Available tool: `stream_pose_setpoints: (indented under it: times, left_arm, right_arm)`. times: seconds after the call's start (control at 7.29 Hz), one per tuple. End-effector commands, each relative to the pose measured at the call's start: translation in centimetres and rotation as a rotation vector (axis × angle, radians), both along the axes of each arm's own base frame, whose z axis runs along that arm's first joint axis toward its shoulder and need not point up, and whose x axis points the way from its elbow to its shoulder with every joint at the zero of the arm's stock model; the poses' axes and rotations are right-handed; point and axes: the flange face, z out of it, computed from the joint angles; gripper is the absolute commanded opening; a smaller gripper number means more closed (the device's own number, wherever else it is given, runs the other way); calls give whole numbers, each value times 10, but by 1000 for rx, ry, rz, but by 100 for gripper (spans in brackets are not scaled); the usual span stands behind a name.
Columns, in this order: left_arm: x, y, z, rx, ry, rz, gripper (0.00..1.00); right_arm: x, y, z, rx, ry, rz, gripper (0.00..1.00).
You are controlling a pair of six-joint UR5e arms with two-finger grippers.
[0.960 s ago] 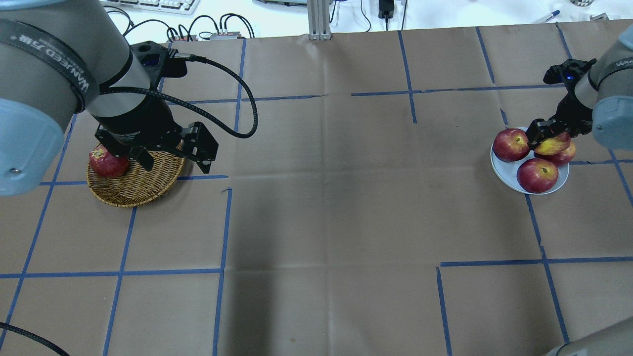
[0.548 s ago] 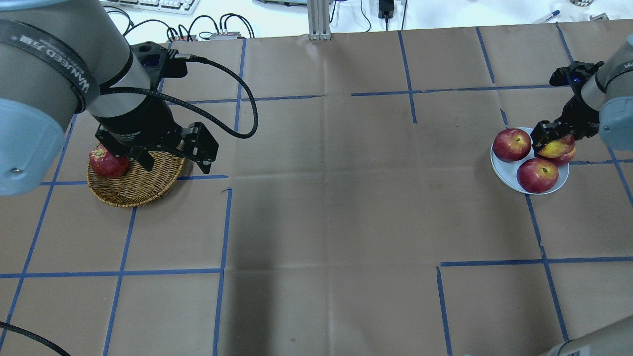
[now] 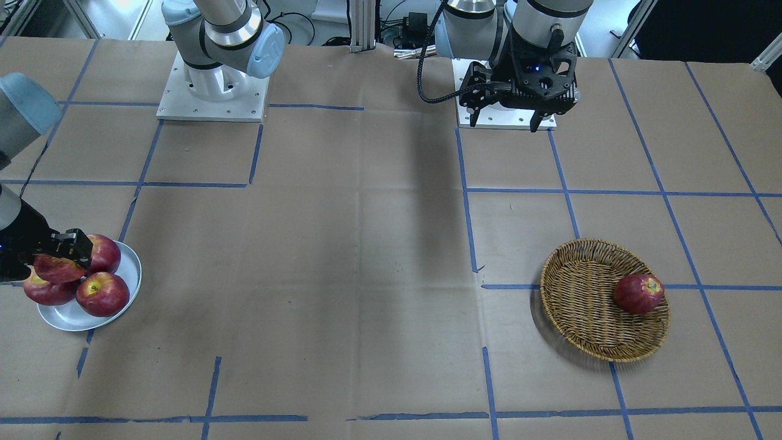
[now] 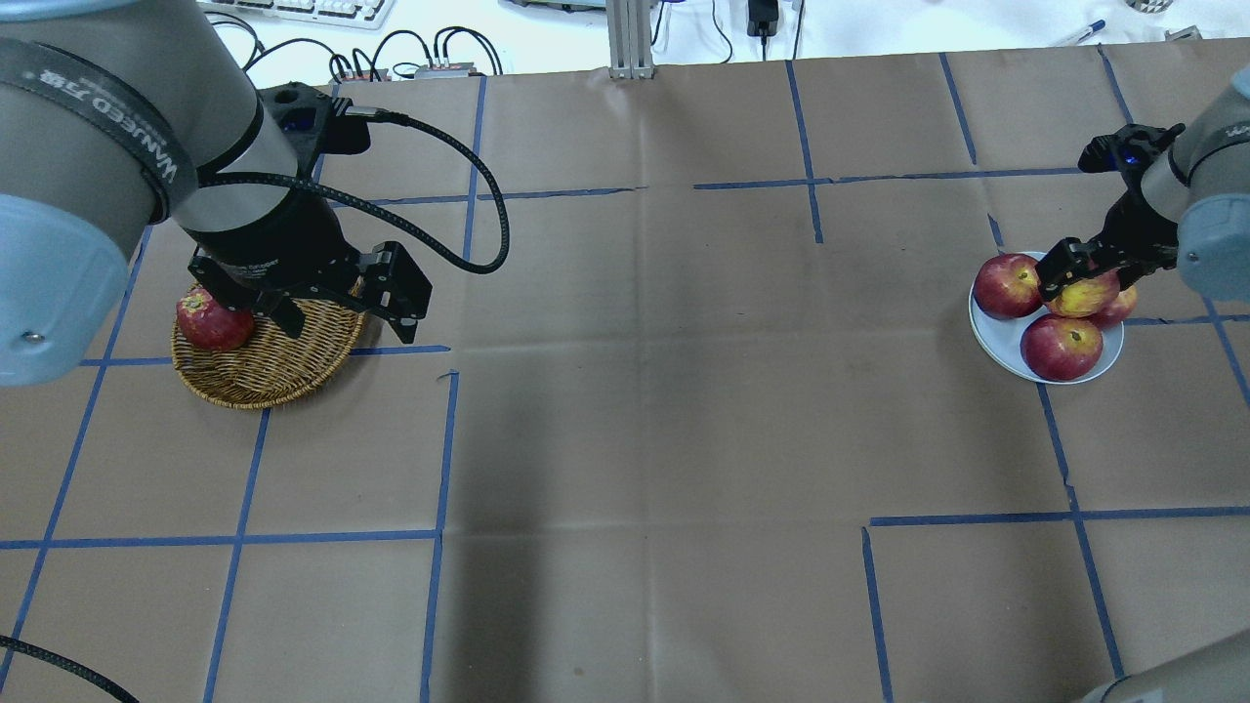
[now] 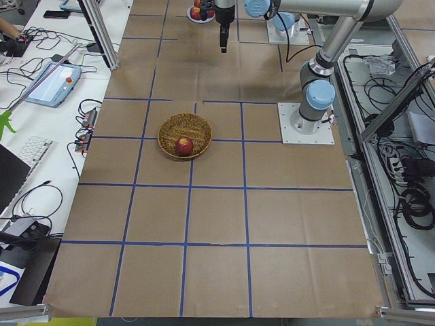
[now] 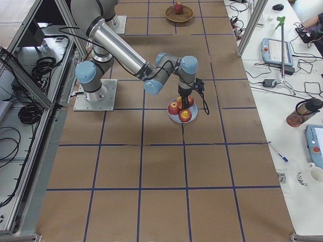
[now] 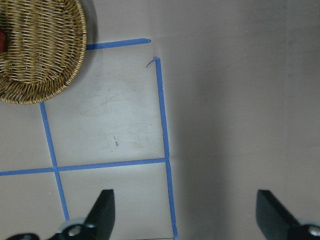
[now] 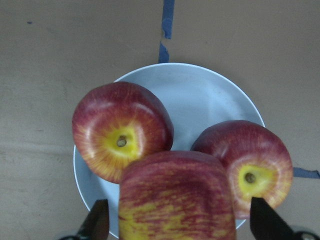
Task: Transfer apple from basket to plate
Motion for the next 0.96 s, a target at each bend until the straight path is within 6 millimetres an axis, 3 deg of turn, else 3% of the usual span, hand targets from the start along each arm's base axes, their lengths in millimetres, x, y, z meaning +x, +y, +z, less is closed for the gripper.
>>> stream_pose_setpoints:
  times: [0.0, 0.27, 0.41, 0.82]
  left_arm:
    - [0, 0, 0, 0, 0, -1, 99]
    - [0, 0, 0, 0, 0, -1, 99]
    - [0, 0, 0, 0, 0, -1, 99]
    - [0, 0, 1, -1, 0, -2, 99]
  right_arm:
    - [15, -8, 33, -47, 21, 27, 100]
    - [59, -7, 104, -29, -21, 28, 100]
    - [84, 6, 122, 22, -41, -2, 100]
    - [196, 52, 178, 10, -29, -106, 100]
